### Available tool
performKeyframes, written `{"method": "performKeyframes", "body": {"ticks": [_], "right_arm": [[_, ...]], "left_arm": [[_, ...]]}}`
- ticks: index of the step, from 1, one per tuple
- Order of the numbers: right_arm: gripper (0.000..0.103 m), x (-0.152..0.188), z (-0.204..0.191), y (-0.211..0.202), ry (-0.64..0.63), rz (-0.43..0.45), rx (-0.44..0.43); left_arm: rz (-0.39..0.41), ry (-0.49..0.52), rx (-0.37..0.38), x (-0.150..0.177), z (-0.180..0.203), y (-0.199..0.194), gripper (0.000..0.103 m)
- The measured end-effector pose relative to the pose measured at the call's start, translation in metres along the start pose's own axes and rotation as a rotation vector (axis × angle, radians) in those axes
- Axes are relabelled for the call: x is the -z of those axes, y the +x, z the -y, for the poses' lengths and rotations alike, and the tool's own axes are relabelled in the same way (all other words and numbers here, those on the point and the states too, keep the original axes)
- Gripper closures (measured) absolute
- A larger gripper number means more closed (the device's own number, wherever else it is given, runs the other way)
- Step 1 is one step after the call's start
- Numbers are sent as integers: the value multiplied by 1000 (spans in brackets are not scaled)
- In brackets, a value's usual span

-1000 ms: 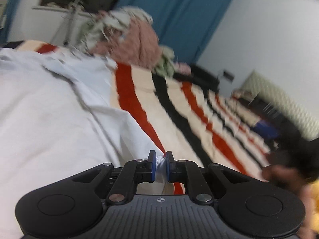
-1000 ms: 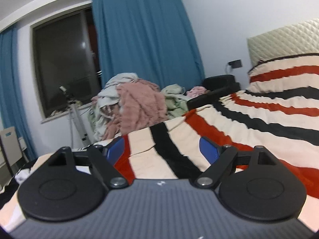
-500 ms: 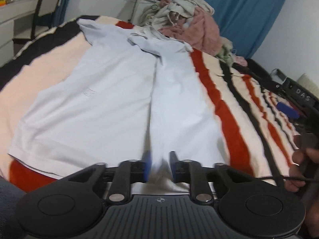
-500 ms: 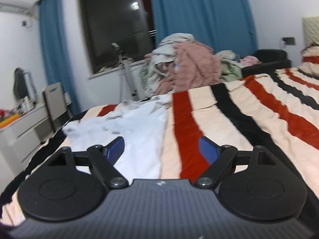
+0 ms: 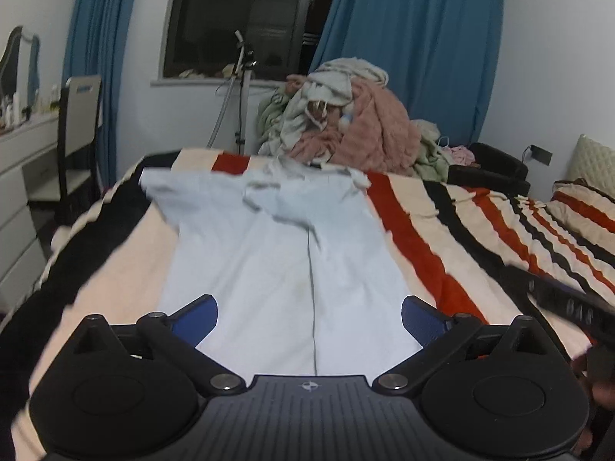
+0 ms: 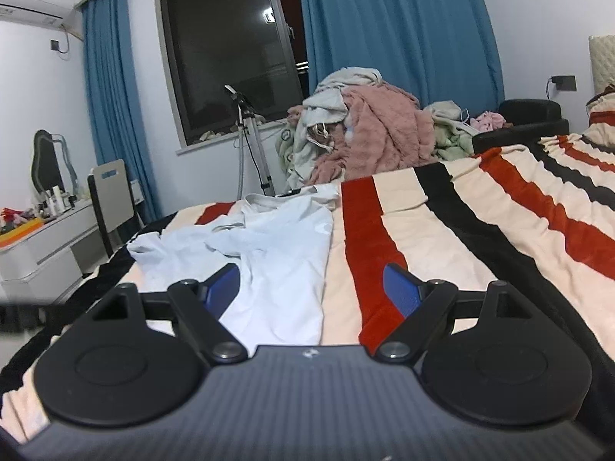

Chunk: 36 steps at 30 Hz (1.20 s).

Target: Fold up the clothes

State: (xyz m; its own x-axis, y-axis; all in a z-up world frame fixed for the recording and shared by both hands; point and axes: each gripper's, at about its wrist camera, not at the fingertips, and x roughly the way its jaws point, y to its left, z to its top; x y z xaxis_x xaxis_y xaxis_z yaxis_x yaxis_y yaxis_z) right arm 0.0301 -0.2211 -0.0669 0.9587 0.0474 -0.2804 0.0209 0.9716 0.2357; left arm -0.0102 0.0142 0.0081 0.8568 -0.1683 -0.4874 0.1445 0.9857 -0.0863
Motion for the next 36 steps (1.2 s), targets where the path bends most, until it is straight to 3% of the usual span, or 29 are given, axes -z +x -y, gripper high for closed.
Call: {"method": "performKeyframes", "body": {"ticks": [3, 6, 12, 17, 23, 30, 36], "right_arm": [[20, 2, -2, 4, -11, 2, 3], [20, 5, -6, 3, -40, 15, 1], [20, 7, -11, 9, -50, 27, 4], [20, 8, -18, 12, -76, 24, 3], [20, 7, -21, 9, -96, 34, 11], [20, 8, -19, 7, -93, 36, 21], [20, 10, -16, 10, -85, 18, 40]], "left_arm": [[42, 20, -35, -6, 0, 14, 0], [87, 39, -81, 10, -2, 29, 0], [31, -22, -67, 35, -13, 44, 0], [75, 35, -99, 48, -10, 41, 0], [95, 17, -47, 47, -12, 34, 0], [86, 23, -93, 46, -11, 31, 0], [78, 96, -113, 46, 0, 28, 0]]}}
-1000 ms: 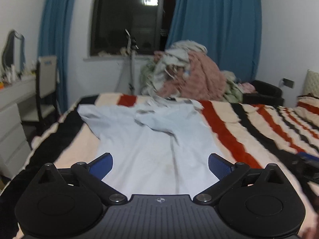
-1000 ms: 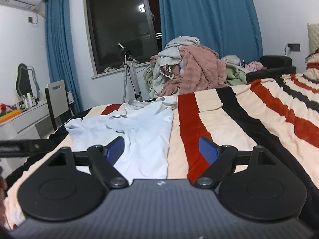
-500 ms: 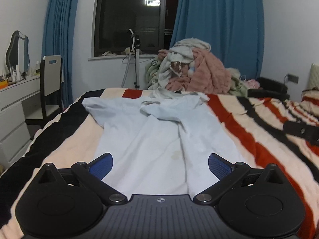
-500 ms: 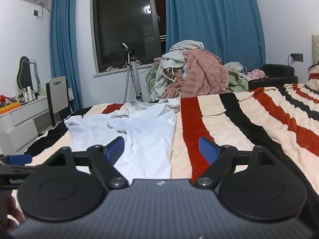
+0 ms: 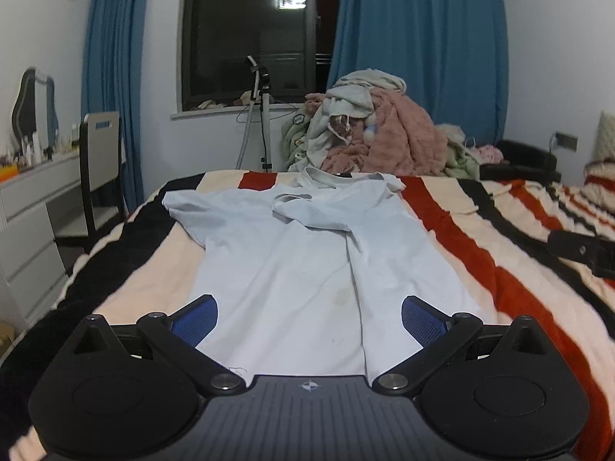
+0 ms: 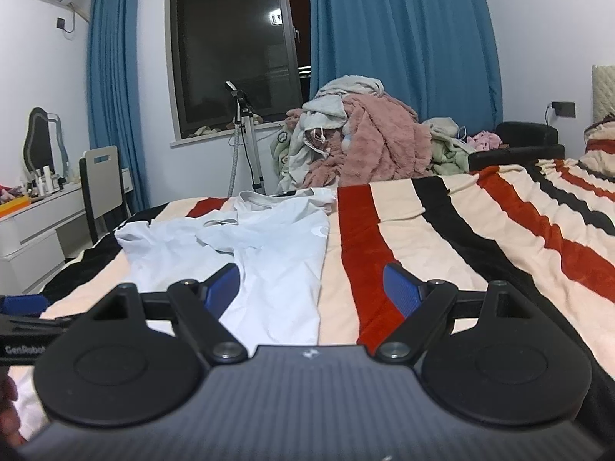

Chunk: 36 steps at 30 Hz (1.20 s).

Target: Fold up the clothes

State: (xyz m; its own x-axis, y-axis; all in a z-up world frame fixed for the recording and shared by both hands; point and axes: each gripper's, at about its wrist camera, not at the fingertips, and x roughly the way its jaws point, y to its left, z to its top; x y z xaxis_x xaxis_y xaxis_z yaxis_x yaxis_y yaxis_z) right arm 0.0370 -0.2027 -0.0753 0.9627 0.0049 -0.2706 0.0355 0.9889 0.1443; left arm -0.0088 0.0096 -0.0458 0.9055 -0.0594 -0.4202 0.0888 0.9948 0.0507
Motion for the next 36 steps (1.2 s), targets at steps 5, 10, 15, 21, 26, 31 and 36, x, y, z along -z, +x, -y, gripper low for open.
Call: {"method": "performKeyframes", "body": {"ticks": [5, 10, 15, 21, 26, 31, 36], "right_arm": [[20, 3, 0, 3, -10, -16, 20], [20, 4, -4, 5, -26, -39, 10], [23, 7, -16, 51, -98, -216, 4], [28, -5, -66, 129, -162, -297, -105], [30, -21, -161, 213, -233, -356, -273], [32, -17, -271, 293, -328, -330, -433], [47, 6, -353, 363, -454, -313, -382]], "left_arm": [[10, 13, 6, -3, -1, -7, 0], [23, 12, -4, -8, -16, -14, 0], [20, -139, -35, -22, -62, -20, 0], [9, -198, -89, -30, -113, -15, 0], [3, -321, -109, -23, -151, 2, 0], [41, -483, -180, -18, -187, 18, 0], [33, -578, -248, -11, -212, 45, 0]]}}
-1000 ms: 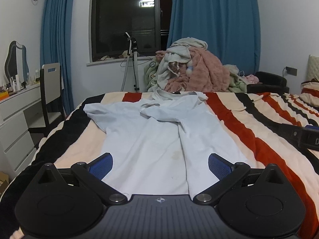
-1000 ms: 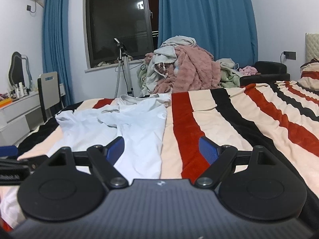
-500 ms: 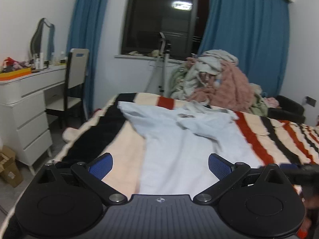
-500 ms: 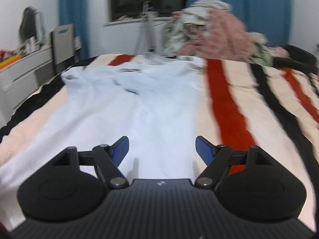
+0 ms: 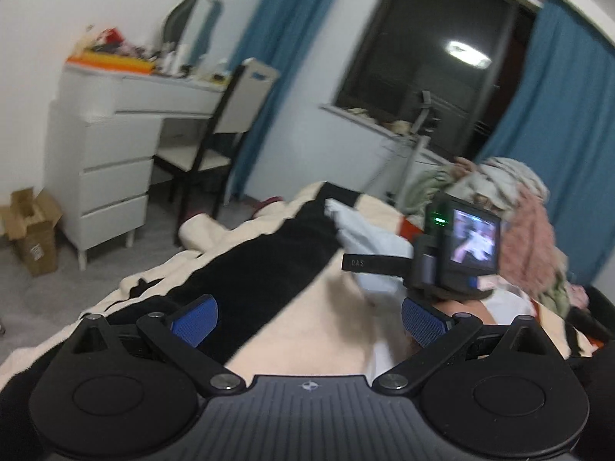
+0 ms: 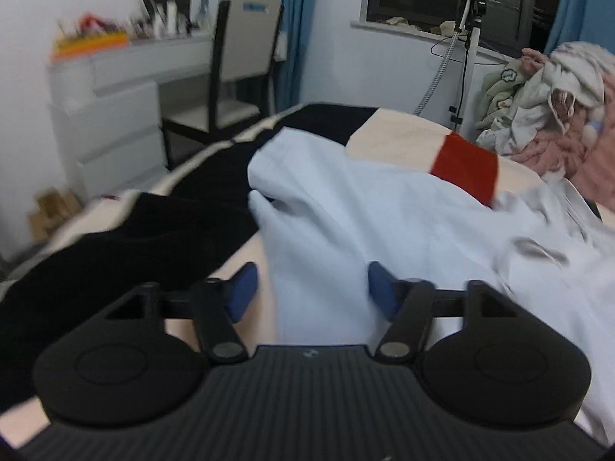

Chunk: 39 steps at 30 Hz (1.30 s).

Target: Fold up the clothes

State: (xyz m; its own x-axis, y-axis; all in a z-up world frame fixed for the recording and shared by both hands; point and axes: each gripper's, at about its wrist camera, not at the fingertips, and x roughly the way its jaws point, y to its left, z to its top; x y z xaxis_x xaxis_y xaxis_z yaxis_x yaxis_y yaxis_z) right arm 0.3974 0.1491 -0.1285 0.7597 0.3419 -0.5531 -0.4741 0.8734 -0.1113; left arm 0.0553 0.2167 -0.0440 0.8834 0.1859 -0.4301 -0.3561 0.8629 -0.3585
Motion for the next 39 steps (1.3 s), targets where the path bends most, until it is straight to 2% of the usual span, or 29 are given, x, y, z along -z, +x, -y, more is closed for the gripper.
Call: {"method": "performKeyframes", "body": {"ticks": [2, 4, 5, 7, 8, 10, 13, 16, 18, 20, 22, 23, 25, 26, 27, 28, 31, 33, 39], "right_arm": [[50, -8, -10, 24, -43, 15, 65], [67, -16, -10, 36, -43, 38, 106], [94, -20, -7, 40, -42, 34, 124], [96, -28, 1, 42, -33, 39, 135], [96, -31, 8, 36, -28, 69, 145], [96, -36, 28, 14, 20, 162, 165], [96, -33, 74, -29, 176, 304, 208], [96, -15, 133, -65, 333, 379, 314], [96, 4, 174, -80, 403, 398, 406], [96, 29, 213, -90, 481, 379, 493], [93, 56, 252, -89, 589, 289, 531], [91, 68, 264, -86, 623, 246, 505], [72, 86, 280, -82, 651, 174, 461], [41, 93, 285, -80, 645, 147, 443], [15, 98, 284, -84, 640, 151, 424], [12, 99, 281, -92, 632, 171, 402], [13, 94, 270, -116, 590, 198, 357], [13, 92, 262, -136, 554, 212, 358], [13, 105, 222, -234, 473, 269, 303]], "left_arm": [[-10, -28, -21, 1, -3, 14, 0], [-25, -40, -38, 4, -3, 26, 0], [-35, -40, -39, 6, -3, 31, 0], [-44, -27, -36, 9, 1, 34, 0], [-49, -20, -35, 11, 3, 35, 0], [-49, -12, -30, 12, 5, 34, 0], [-37, -9, -1, 14, 9, 28, 0], [-30, 12, 21, 17, 16, 21, 0], [-25, 28, 40, 19, 22, 19, 0], [-21, 53, 54, 22, 28, 18, 0], [-24, 80, 69, 25, 34, 19, 0], [-31, 92, 77, 27, 37, 21, 0], [-48, 116, 94, 32, 44, 25, 0], [-53, 129, 100, 34, 47, 27, 0], [-59, 143, 107, 37, 51, 28, 0], [-64, 156, 114, 39, 54, 30, 0], [-70, 191, 126, 45, 63, 31, 0], [-74, 199, 138, 48, 66, 30, 0], [-76, 238, 175, 51, 73, 21, 0]]}}
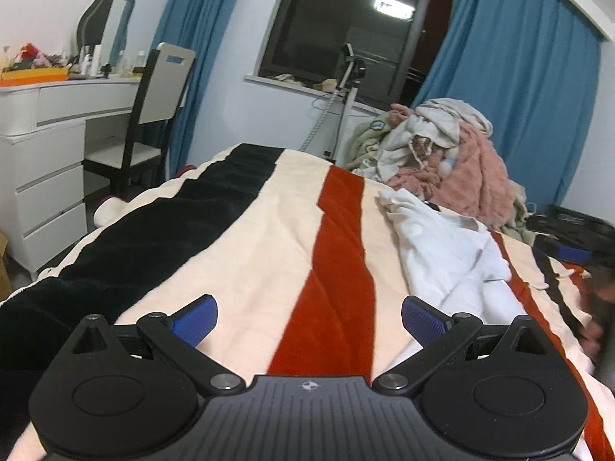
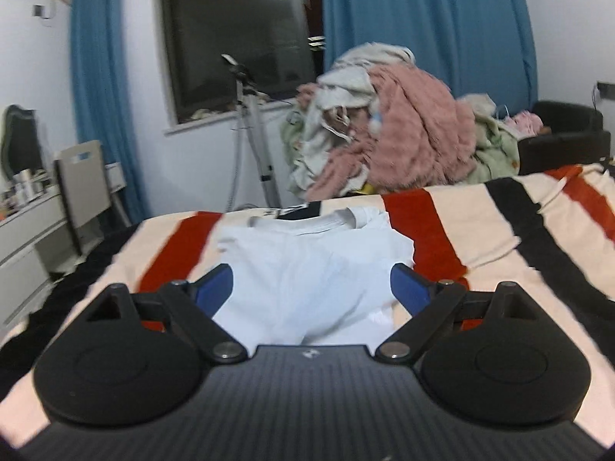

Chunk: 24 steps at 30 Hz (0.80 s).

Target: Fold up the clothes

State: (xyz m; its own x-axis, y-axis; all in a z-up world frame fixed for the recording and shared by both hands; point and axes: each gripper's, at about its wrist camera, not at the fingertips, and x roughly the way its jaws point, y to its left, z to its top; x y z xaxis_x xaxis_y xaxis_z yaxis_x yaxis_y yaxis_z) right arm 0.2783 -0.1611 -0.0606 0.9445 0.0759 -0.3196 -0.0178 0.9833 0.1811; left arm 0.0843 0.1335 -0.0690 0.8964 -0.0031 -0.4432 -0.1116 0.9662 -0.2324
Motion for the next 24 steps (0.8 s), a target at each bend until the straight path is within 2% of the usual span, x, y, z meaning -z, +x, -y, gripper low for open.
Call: {"method": "performKeyframes", "body": {"ticks": [7, 11, 16, 20, 23, 24], "right_arm": [[13, 37, 3, -155, -18, 14, -63], [13, 65, 12, -220, 23, 15, -45], [13, 86, 32, -251, 105, -47, -1], [13, 90, 48, -263, 164, -67, 8], [13, 92, 63, -267, 221, -71, 14], [13, 93, 69, -268, 241, -74, 17]], "left_arm": [[-27, 25, 72, 3, 11, -25, 0], [-105, -25, 148, 4, 5, -36, 0], [-202, -227, 148, 4, -30, -40, 1], [-268, -324, 105, 11, -49, -38, 3], [-360, -428, 75, 24, -64, -28, 11], [-384, -461, 55, 28, -69, -26, 18]]}}
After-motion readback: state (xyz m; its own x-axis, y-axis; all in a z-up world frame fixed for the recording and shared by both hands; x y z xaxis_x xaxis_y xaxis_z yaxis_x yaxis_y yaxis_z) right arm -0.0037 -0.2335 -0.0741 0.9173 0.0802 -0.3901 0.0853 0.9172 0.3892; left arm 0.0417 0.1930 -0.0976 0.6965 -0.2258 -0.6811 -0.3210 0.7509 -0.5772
